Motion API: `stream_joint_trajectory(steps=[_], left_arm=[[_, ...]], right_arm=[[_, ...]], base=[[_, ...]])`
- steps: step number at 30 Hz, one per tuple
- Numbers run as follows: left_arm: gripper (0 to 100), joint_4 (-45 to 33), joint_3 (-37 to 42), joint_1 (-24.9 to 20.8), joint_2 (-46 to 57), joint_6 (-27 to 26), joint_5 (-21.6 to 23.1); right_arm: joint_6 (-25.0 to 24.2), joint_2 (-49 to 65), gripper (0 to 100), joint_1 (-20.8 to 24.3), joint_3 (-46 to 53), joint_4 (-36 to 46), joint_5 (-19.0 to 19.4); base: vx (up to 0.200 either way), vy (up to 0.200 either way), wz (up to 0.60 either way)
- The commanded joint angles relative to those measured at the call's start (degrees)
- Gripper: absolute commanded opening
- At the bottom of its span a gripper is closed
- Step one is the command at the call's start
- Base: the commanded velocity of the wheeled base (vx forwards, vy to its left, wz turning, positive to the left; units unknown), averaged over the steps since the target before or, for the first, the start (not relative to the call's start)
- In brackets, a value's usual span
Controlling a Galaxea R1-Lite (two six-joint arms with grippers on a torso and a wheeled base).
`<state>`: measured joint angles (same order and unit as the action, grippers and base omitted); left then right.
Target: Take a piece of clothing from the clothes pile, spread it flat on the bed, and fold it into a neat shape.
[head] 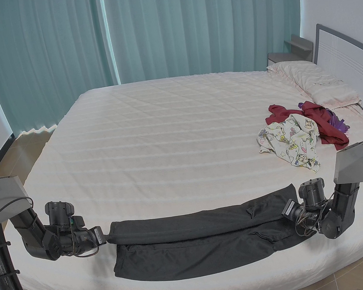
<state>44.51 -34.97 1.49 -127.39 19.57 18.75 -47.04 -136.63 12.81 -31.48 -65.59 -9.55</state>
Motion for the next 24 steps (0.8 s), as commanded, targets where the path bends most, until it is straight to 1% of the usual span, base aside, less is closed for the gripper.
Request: stream_joint_trajectory(steps=[1,4,5,6,10,11,12,13,18,22,24], left_arm=[[0,0.0,1.3,-0.3,-0.4,-1.4,0.0],[0,-1.3,2.2,-0.3,-0.4,-4.0,0.0],[0,-1.3,2.2,-0.3,-0.4,-4.0,0.0],[0,-3.1,2.0,-0.3,-0.4,-5.7,-0.2],[0,-4.1,1.9,-0.3,-0.4,-5.9,-0.9],[100,-4.1,1.8,-0.3,-0.5,-6.0,-2.2],[100,-4.1,1.8,-0.3,-0.5,-6.1,-2.7],[100,-4.1,1.8,-0.3,-0.8,-6.3,-3.3],[100,-4.1,2.4,-0.3,-0.9,-7.6,-3.5],[100,-4.1,2.2,0.0,-0.3,-7.4,-3.5],[100,-4.2,2.1,0.2,2.6,-6.8,-2.8]], right_arm=[[0.2,-1.2,0,-0.1,0.3,-0.1,0.1],[0.3,-1.5,0,0.0,0.6,0.0,0.1],[0.3,-1.5,0,0.0,0.6,0.0,0.1],[0.4,-1.7,0,0.0,0.7,0.0,0.1],[0.6,-2.0,0,-0.1,0.8,0.1,0.1],[0.6,-2.0,0,-0.1,0.9,0.2,0.1],[0.7,-2.0,0,-0.1,0.9,0.3,0.1],[0.7,-2.0,100,-0.1,0.8,0.3,0.1],[0.7,-1.6,100,-0.1,1.4,0.1,0.1],[0.5,-0.7,100,-0.3,1.9,-0.2,0.1],[0.2,2.6,100,-1.2,3.6,-1.6,0.4]], base=[[0.000,0.000,0.00],[0.000,0.000,0.00],[0.000,0.000,0.00],[0.000,0.000,0.00],[0.000,0.000,0.00],[0.000,0.000,0.00],[0.000,0.000,0.00],[0.000,0.000,0.00],[0.000,0.000,0.00],[0.000,0.000,0.00],[0.000,0.000,0.00]])
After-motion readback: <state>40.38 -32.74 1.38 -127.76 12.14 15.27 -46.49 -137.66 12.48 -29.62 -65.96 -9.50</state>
